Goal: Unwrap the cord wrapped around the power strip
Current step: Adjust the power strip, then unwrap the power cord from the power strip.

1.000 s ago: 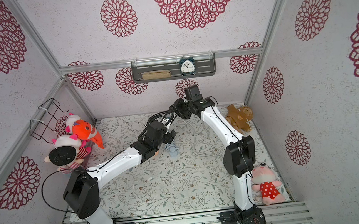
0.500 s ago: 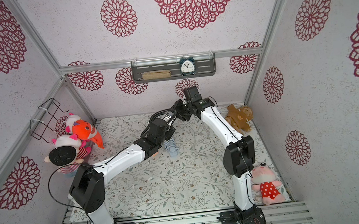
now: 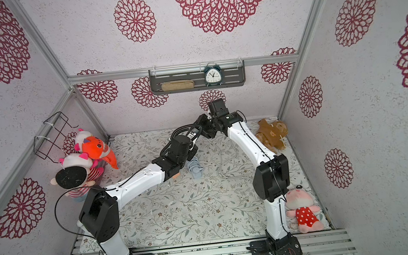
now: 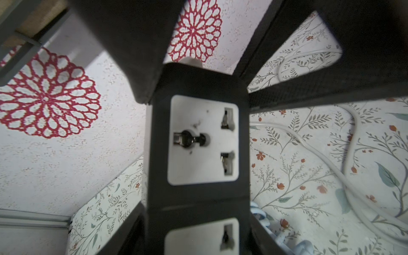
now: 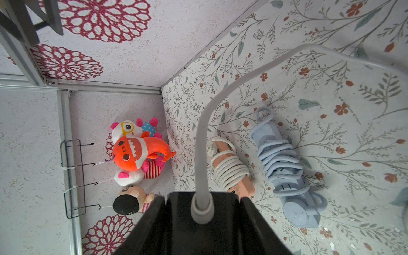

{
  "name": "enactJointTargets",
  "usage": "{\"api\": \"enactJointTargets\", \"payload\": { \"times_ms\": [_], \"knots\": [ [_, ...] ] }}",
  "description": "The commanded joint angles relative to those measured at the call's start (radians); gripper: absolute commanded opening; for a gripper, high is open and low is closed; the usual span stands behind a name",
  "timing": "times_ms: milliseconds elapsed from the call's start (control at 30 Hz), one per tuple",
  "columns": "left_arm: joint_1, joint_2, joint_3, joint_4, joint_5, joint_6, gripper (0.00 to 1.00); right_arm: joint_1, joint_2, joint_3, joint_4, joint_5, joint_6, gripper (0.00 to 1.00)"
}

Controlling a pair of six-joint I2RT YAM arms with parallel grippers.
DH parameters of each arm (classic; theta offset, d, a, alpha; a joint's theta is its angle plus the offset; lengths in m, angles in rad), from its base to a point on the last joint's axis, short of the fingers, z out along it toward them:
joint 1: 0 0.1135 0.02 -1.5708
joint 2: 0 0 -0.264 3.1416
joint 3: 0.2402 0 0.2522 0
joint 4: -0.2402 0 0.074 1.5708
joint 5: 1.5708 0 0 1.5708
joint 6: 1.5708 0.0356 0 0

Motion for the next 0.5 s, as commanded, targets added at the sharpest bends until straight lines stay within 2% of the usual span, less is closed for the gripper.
{"api": "enactJointTargets", "payload": {
  "times_ms": [0, 67, 233, 300, 367, 433, 467],
  "knots": [
    [0.064, -0.079, 0.067, -0.11, 0.063, -0.113, 0.05, -0.054, -0.035, 0.012, 0.059, -0.048, -0.042, 0.68],
    [0.092, -0.097, 0.105, -0.193, 0.13, -0.149, 0.0, -0.08, -0.037, 0.006, 0.074, -0.07, -0.051, 0.72],
    [0.172, -0.126, 0.211, -0.384, 0.393, -0.237, 0.0, -0.139, -0.045, -0.008, 0.097, -0.117, -0.139, 0.75],
    [0.208, -0.122, 0.263, -0.469, 0.511, -0.278, 0.0, -0.159, -0.039, -0.011, 0.078, -0.14, -0.257, 0.75],
    [0.238, -0.118, 0.31, -0.547, 0.628, -0.306, 0.0, -0.181, -0.029, -0.023, 0.04, -0.138, -0.446, 0.74],
    [0.263, -0.114, 0.351, -0.618, 0.747, -0.32, 0.0, -0.182, -0.031, -0.092, 0.079, -0.114, -0.656, 0.71],
    [0.272, -0.111, 0.369, -0.649, 0.792, -0.326, 0.0, -0.181, -0.032, -0.132, 0.111, -0.11, -0.706, 0.69]
  ]
}}
